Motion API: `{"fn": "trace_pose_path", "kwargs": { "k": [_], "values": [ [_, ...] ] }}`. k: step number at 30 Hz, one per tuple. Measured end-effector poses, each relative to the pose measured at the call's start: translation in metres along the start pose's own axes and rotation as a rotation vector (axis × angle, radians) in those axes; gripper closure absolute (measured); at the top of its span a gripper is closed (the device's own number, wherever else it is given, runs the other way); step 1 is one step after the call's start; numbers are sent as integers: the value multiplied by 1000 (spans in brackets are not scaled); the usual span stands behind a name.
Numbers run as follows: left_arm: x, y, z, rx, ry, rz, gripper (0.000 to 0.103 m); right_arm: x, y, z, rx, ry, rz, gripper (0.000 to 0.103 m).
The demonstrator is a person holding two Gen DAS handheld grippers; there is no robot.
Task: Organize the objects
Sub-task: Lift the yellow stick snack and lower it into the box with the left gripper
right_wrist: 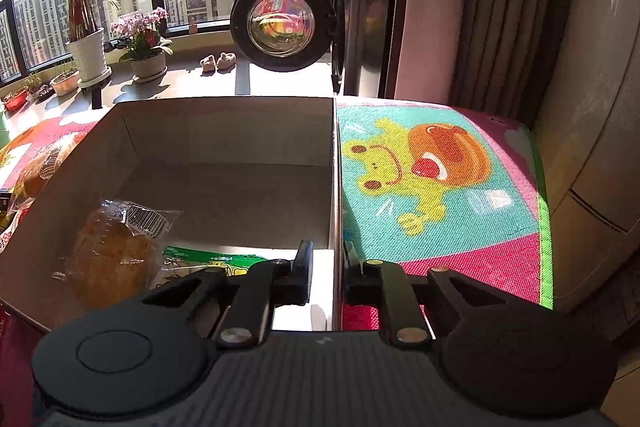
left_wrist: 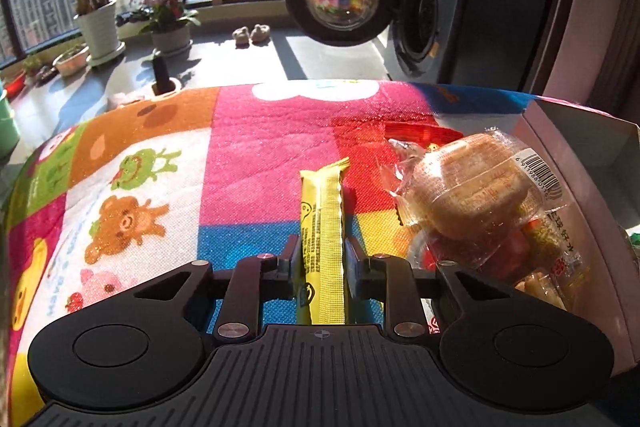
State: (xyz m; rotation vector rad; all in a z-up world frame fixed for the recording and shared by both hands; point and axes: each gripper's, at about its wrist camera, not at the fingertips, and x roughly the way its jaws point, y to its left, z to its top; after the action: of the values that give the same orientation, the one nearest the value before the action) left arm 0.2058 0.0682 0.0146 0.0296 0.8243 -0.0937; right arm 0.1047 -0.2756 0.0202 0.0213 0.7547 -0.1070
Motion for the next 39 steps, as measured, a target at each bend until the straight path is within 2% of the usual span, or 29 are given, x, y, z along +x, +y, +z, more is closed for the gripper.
{"fn": "trace_pose_path", "kwargs": {
  "k": [12, 19, 21, 24, 27, 30, 35, 39],
  "values": [
    [-23, 13, -19, -26, 2, -56, 77, 3, 1, -4, -9, 22, -3, 90],
    [-82, 28, -42, -33, -24, -96, 78, -6, 0, -5, -9, 7, 11, 90],
    [-100, 31, -41, -56, -43, -112, 78, -6, 1, -6, -4, 5, 11, 90],
    [-128, 28, -28, -93, -92, -178, 78, -6, -1, -6, 8, 2, 18, 90],
    [-145, 11, -8, -97, -141, -264, 78, -6, -3, -7, 23, 0, 31, 90],
    [-146, -20, 9, -57, -170, -339, 78, -8, -3, -10, 24, -4, 39, 90],
    [-121, -82, 26, 8, -148, -437, 78, -13, -9, -13, 47, -6, 72, 90],
    [-96, -117, 28, 27, -104, -477, 78, -17, -14, -16, 60, -8, 95, 91]
  ]
}}
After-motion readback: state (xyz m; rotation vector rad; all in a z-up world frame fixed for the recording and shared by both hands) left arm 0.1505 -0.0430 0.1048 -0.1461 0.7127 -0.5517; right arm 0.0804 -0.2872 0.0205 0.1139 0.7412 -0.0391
